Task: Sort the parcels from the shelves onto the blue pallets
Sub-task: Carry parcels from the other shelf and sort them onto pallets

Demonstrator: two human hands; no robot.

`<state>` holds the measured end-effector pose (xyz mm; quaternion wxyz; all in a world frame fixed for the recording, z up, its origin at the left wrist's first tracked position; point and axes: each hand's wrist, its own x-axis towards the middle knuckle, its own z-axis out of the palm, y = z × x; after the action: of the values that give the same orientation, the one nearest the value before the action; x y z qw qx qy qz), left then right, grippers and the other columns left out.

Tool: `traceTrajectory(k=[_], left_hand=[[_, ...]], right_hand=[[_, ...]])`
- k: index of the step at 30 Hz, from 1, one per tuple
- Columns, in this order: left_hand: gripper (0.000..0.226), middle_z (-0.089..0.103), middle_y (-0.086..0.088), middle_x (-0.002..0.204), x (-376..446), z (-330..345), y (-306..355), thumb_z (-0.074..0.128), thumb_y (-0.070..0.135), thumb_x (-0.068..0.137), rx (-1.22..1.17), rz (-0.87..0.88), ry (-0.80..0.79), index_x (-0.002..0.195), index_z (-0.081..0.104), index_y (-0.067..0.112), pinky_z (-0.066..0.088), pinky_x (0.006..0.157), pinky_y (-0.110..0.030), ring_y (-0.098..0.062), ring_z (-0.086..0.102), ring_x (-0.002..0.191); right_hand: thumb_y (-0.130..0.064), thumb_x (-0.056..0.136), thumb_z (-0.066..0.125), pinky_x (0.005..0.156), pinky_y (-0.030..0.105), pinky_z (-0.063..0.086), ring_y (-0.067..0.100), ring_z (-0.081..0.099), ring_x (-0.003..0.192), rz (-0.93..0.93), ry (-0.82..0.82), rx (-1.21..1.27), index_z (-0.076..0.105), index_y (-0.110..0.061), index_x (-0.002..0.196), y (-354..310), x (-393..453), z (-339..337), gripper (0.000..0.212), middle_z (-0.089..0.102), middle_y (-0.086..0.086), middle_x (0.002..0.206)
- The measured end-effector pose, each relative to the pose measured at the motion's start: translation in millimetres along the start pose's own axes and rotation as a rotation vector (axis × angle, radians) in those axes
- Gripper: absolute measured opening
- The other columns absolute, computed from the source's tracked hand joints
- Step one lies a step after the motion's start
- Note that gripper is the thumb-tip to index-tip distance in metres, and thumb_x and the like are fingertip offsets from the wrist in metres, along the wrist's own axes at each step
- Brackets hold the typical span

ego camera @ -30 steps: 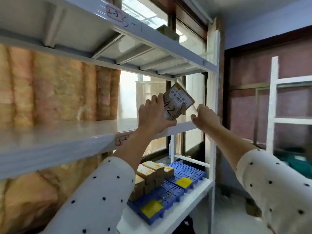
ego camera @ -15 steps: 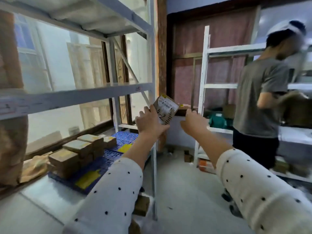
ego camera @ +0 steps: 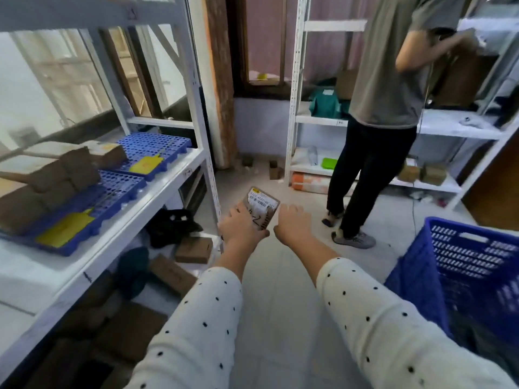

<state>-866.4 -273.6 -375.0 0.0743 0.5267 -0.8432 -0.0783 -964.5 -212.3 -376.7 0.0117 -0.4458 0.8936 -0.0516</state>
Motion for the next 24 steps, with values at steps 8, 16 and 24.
traceTrajectory(k=[8,16,24], left_hand=[[0.096,0.044,-0.010,0.137,38.9,75.8,-26.2,0.070,0.062,0.070,-0.056,-0.119,-0.141,0.139,0.030,0.008,0.039,0.097,-0.036,-0.027,0.044,0.126],[0.096,0.046,-0.012,0.130,118.4,101.0,-54.7,0.068,0.065,0.069,-0.100,-0.272,-0.142,0.134,0.032,0.004,0.045,0.090,-0.040,-0.030,0.048,0.119],[0.100,0.045,-0.012,0.128,217.3,76.3,-64.4,0.064,0.069,0.071,-0.095,-0.359,-0.022,0.136,0.029,0.002,0.046,0.084,-0.036,-0.027,0.049,0.116]], right_hand=[[-0.025,0.094,0.050,0.095,0.038,0.038,0.030,0.045,0.122,0.023,-0.151,-0.055,0.040,-0.009,0.131,-0.8,45.1,77.4,0.041,0.048,0.013,0.132],[-0.025,0.095,0.049,0.097,0.037,0.038,0.029,0.046,0.123,-0.036,-0.237,-0.076,0.039,-0.009,0.135,-44.5,115.9,107.6,0.044,0.047,0.013,0.135],[-0.027,0.093,0.053,0.096,0.036,0.039,0.028,0.046,0.122,-0.112,-0.206,-0.056,0.043,-0.010,0.131,-74.1,215.4,95.2,0.043,0.049,0.012,0.133]])
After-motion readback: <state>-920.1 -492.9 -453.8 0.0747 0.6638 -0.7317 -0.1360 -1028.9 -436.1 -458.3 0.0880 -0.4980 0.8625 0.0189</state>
